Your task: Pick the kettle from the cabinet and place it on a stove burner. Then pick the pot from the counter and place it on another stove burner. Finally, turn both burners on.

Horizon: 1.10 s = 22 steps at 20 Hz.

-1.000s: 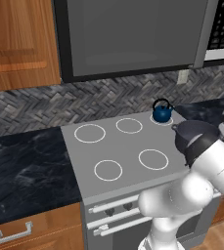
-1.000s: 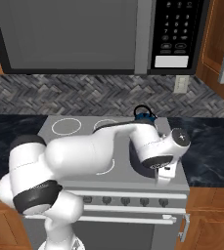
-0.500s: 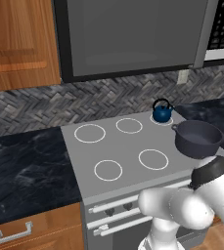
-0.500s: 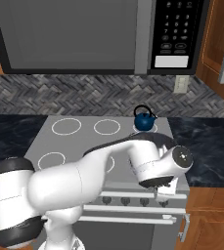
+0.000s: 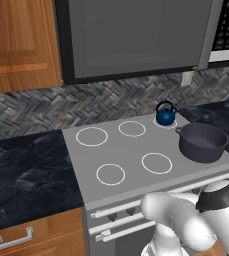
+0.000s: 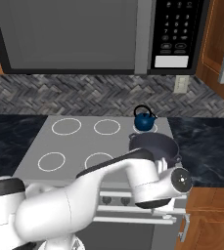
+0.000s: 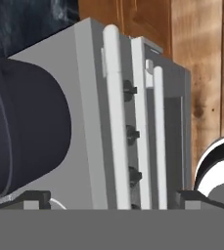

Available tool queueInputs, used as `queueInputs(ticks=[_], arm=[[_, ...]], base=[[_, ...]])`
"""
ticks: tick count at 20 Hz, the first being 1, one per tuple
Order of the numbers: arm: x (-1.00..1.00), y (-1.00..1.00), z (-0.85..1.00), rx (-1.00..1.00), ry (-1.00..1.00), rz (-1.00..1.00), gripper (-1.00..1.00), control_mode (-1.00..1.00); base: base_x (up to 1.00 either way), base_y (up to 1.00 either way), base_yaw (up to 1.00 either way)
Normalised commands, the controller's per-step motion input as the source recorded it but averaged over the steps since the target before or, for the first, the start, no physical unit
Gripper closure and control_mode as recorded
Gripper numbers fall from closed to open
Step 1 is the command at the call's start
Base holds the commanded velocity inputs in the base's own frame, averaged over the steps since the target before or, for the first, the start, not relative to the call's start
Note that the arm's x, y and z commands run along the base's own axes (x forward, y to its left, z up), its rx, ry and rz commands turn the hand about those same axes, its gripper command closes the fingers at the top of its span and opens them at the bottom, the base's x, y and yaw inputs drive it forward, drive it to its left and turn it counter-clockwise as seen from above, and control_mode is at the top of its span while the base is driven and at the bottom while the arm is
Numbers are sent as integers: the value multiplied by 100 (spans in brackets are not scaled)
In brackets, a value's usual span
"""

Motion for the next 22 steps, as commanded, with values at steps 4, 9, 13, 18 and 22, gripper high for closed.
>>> queueInputs(ticks=[4,9,13,18,22], arm=[[-11,0,-13,15,-5,-6,-100,-100],[-11,0,-11,18,0,-5,-100,-100],[-29,4,-6,15,-4,-3,-100,-100],[-24,12,-2,13,-3,-4,-100,-100],[-8,14,0,9,-8,-6,-100,-100]], base=[[0,0,0],[0,0,0],[0,0,0],[0,0,0],[0,0,0]])
